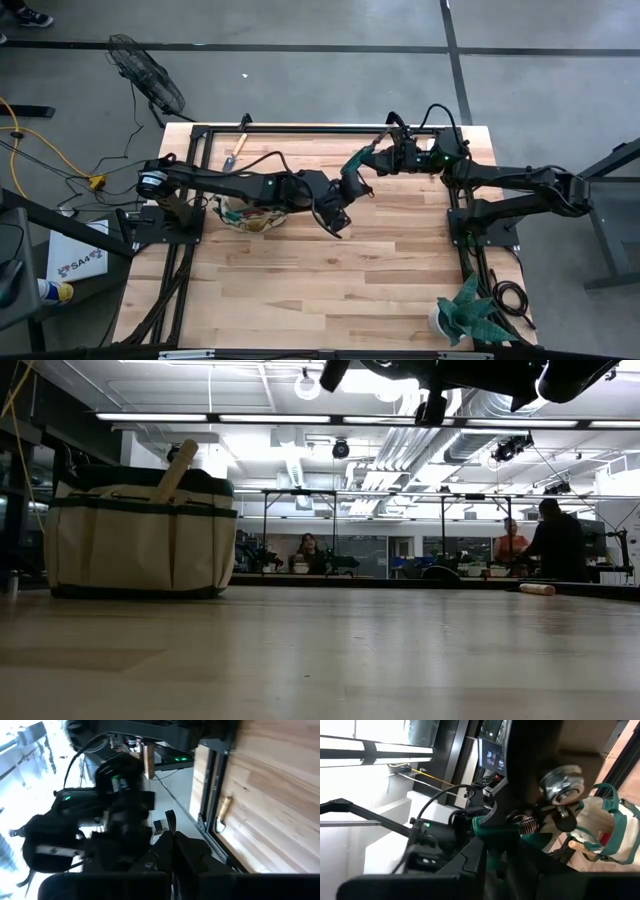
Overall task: Pick & Place Garden tools in Gardening bag
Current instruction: Put the green shear scissors into the white gardening bag
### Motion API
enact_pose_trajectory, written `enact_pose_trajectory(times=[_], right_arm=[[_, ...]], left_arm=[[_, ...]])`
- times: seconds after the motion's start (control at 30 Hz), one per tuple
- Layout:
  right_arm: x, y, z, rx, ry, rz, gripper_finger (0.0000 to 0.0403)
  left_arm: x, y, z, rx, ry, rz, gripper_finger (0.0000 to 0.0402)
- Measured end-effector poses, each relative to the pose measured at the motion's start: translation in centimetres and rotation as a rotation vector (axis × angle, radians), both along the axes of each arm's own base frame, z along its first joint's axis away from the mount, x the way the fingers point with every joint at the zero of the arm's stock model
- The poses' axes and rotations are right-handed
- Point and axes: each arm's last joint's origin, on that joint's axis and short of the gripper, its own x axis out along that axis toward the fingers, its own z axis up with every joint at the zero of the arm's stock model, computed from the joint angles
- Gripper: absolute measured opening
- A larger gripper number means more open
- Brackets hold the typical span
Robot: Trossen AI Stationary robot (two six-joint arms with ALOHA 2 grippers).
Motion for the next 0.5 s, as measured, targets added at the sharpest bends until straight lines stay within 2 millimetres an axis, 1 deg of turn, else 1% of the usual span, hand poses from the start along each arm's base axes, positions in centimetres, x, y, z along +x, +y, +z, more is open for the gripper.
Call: enact_pose_trajectory(times=[0.17,0.23,0.5], right_arm=[[0.0,0.0,0.0,-0.011,-0.001,-0.003,0.0061],[0.0,0.0,0.0,-0.011,-0.001,-0.003,0.0061],[0.0,0.0,0.1,-0.029,-0.009,-0.007,0.0062]], left_arm=[[0.0,-0.1,1.6,-0.033,-0.053,0.006,0.0000],[-0.1,-0.1,2.6,-0.043,-0.070,0.007,0.0000],[-0.8,-1.1,6.4,-0.109,-0.179,-0.014,0.0000]])
